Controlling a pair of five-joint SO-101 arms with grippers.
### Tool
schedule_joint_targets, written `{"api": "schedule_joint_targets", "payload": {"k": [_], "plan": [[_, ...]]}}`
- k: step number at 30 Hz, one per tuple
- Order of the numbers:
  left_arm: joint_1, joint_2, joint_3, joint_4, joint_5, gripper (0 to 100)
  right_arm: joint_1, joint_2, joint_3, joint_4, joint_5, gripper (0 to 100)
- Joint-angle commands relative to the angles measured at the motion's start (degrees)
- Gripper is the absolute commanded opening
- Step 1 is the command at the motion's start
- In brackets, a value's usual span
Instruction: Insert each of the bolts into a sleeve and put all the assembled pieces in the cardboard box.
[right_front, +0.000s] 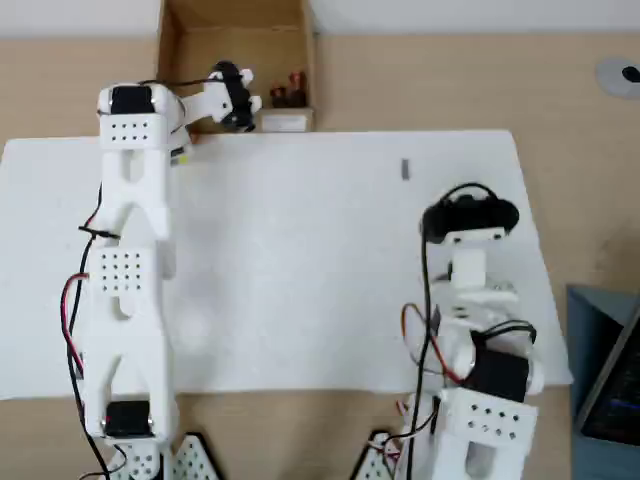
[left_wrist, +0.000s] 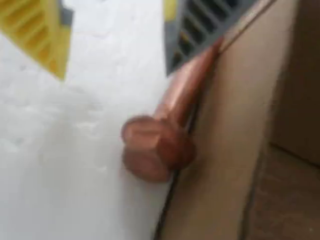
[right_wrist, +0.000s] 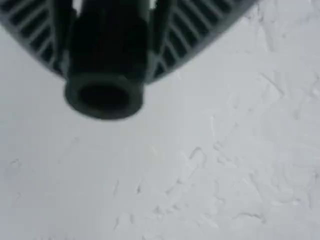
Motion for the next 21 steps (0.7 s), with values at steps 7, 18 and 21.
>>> {"api": "schedule_joint_targets", "payload": {"k": [7,18,21], "plan": [[-1.1,1.5,-3.6,-7.7,-0.6,14,-0.4,-0.7,-0.4,-1.1,0.4,1.0],[-0.5,5.9,-3.9,-10.5,-0.4,14,-0.4,-0.7,-0.3,-1.1,0.2,1.0],[-0.6,7.4,-3.6,-13.7,-0.3,14,-0.4,-0.7,-0.3,-1.0,0.2,1.0]]}}
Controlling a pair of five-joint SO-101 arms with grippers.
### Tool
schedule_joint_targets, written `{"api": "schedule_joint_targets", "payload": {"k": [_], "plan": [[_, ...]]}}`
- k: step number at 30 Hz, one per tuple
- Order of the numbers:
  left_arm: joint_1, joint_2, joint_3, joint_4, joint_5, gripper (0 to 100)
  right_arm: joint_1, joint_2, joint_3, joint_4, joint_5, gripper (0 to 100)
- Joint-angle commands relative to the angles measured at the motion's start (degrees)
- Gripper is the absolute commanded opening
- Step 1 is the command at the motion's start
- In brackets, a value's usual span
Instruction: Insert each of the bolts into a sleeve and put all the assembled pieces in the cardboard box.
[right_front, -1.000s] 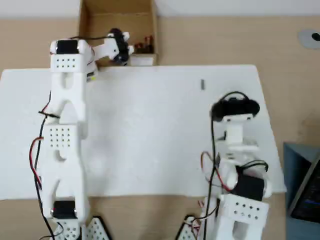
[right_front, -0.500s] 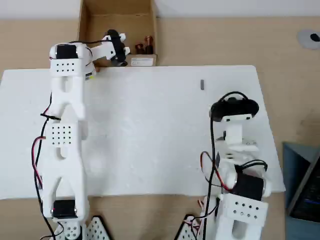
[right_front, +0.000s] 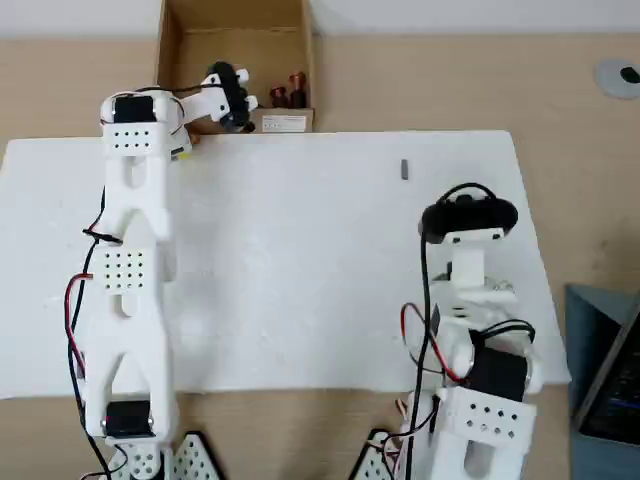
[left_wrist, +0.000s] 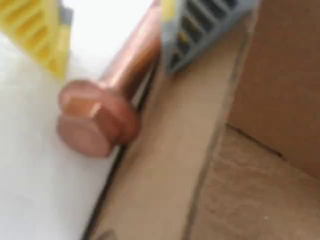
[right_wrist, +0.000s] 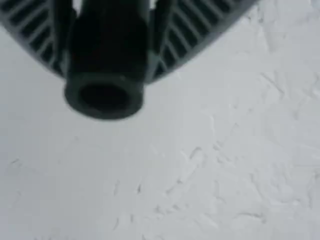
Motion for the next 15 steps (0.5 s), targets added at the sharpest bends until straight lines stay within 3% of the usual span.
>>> {"api": "schedule_joint_targets", "payload": {"k": [1,10,15], "plan": [[0.1,1.3,-1.5,-4.8,0.0,14,-0.4,-0.7,-0.3,-1.0,0.3,1.0],[0.9,3.9,-1.6,-4.0,0.5,14,-0.4,-0.7,-0.2,-0.8,0.4,1.0],[1.8,3.5,-4.3,4.9,1.3,14,-0.4,-0.7,-0.2,-0.8,0.4,1.0]]}}
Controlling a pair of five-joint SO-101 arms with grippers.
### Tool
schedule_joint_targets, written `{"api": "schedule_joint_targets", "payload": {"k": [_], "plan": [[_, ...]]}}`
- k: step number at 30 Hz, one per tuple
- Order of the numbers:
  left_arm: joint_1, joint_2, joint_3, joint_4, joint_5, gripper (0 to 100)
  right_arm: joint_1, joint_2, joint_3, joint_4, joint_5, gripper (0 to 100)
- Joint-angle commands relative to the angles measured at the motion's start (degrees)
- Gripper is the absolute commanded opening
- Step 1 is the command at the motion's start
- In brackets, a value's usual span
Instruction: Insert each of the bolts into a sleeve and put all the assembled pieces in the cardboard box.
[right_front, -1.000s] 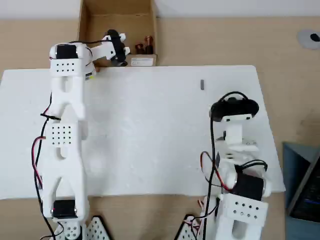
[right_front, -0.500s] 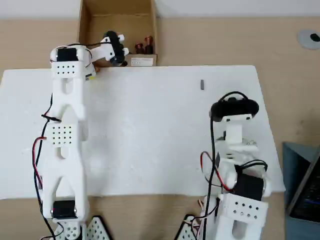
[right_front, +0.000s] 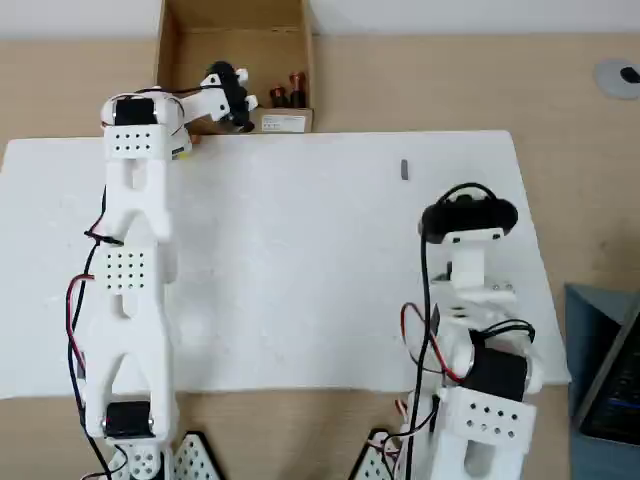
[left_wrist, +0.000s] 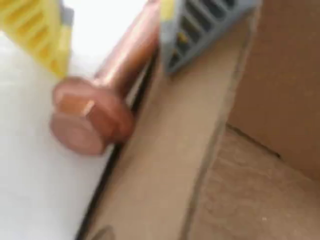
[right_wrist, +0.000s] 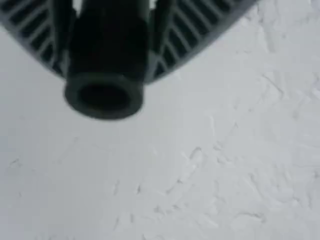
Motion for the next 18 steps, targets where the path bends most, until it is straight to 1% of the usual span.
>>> {"api": "schedule_joint_targets", "payload": {"k": [1,3,5,7,9,18], "plan": [[1.6,1.4,-4.3,6.4,0.4,14,-0.4,-0.7,-0.2,-0.8,0.4,1.0],[1.8,1.5,-8.5,12.4,0.4,13,-0.4,-0.7,-0.2,-0.8,0.4,1.0],[2.5,1.5,-11.9,17.8,0.3,10,-0.4,-0.7,-0.2,-0.8,0.4,1.0],[2.8,1.5,-12.8,20.8,0.4,7,-0.4,-0.7,-0.2,-0.8,0.4,1.0],[2.9,1.2,-12.7,21.9,0.4,6,-0.4,-0.7,-0.2,-0.9,0.3,1.0],[3.0,-3.1,-12.7,22.5,2.1,7,-0.4,-0.7,-0.2,-0.8,0.2,1.0]]}}
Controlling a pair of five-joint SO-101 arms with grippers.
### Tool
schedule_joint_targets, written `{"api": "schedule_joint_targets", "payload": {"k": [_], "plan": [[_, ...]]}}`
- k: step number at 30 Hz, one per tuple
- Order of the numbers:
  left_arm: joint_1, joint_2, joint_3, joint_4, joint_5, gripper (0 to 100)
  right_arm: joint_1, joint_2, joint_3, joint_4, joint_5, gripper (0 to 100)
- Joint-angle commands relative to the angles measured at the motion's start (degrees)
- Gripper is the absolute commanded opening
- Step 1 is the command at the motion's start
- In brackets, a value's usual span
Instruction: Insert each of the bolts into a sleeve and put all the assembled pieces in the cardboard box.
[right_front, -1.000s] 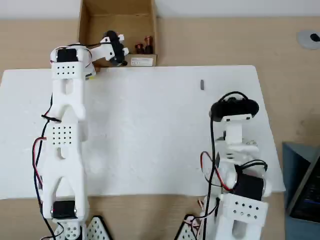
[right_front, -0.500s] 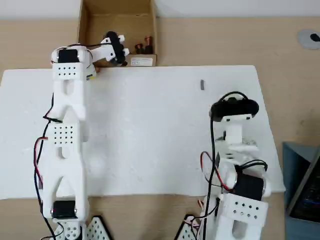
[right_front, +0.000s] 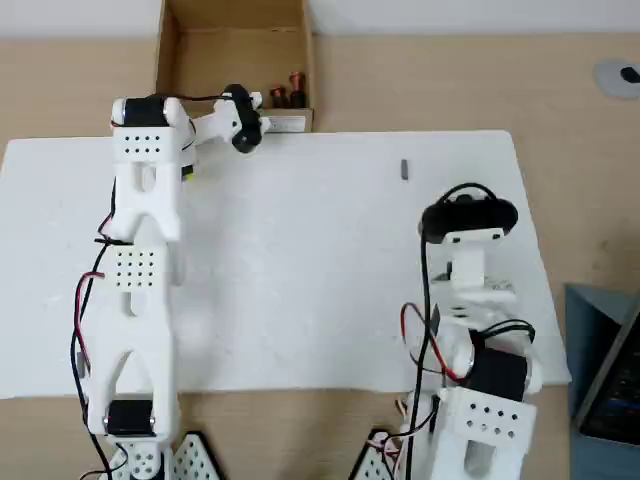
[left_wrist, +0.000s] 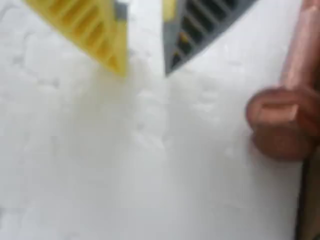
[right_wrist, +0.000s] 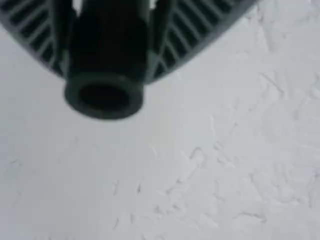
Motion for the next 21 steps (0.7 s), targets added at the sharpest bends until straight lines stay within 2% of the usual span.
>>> {"api": "schedule_joint_targets", "payload": {"k": [1,6,17,21], "plan": [[1.0,-5.4,-2.4,0.9,0.7,8,-0.4,-0.7,-0.2,-0.8,0.2,1.0],[0.7,-6.2,-2.4,0.1,0.7,12,-0.4,-0.7,-0.2,-0.9,0.2,1.0],[-0.1,-4.4,1.9,-14.8,1.8,16,-0.4,-0.7,-0.2,-0.9,0.2,1.0],[-0.1,-4.4,4.2,-16.4,1.8,16,-0.4,-0.7,-0.2,-0.9,0.3,1.0]]}}
